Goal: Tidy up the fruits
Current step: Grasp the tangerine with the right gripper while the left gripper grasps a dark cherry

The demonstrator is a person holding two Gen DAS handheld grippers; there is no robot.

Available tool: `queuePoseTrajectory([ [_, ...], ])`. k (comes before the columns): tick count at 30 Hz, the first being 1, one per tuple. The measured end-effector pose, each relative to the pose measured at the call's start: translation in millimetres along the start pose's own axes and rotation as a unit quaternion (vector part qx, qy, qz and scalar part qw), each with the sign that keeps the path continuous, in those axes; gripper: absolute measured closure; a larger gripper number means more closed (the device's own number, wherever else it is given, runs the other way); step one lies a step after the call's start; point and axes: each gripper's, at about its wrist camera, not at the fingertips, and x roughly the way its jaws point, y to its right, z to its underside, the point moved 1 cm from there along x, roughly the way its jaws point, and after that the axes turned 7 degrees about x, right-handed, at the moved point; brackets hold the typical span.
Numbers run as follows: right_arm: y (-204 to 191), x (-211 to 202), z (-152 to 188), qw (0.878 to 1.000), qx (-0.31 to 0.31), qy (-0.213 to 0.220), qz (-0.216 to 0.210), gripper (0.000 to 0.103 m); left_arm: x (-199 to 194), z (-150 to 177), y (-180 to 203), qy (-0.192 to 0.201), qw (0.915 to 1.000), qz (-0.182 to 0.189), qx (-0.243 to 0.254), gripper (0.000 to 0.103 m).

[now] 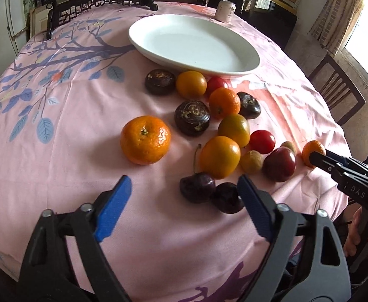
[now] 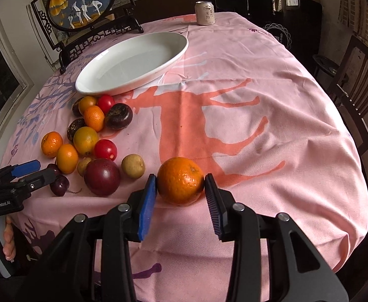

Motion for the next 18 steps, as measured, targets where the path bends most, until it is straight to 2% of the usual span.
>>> queuePoseTrajectory([
  [2, 2, 0, -1, 1.000, 0.003, -0.003, -0.008, 0.063, -4, -2, 3, 0.003, 1.0000, 0.004, 0.002, 0.049],
  [3, 3, 1, -1, 1.000, 0.004, -0.005, -0.011, 0.063, -6, -2, 3, 0.002, 1.0000, 0.004, 0.002, 0.056],
  [8, 2, 0, -1, 1.000, 0.000, -0.004, -0.011, 0.063, -5, 5, -22, -0.018, 0.9995, -0.015, -0.020, 0.057],
  [10, 2, 0, 0, 1.000, 0.001, -0.005, -0.011, 0.063, 0, 8, -29, -0.030, 0.9992, -0.001, -0.027, 0.060],
  [11, 1, 1, 0, 1.000, 0.001, -0.005, -0.011, 0.063, 3, 8, -28, -0.033, 0.9991, 0.008, -0.027, 0.062],
  [14, -2, 4, 0, 1.000, 0.000, -0.008, -0.004, 0.063, 9, 5, -18, -0.026, 0.9996, -0.001, -0.009, 0.064],
  [18, -5, 9, -1, 1.000, -0.004, -0.012, 0.000, 0.063, 15, -1, -12, -0.019, 0.9998, -0.007, 0.002, 0.073],
])
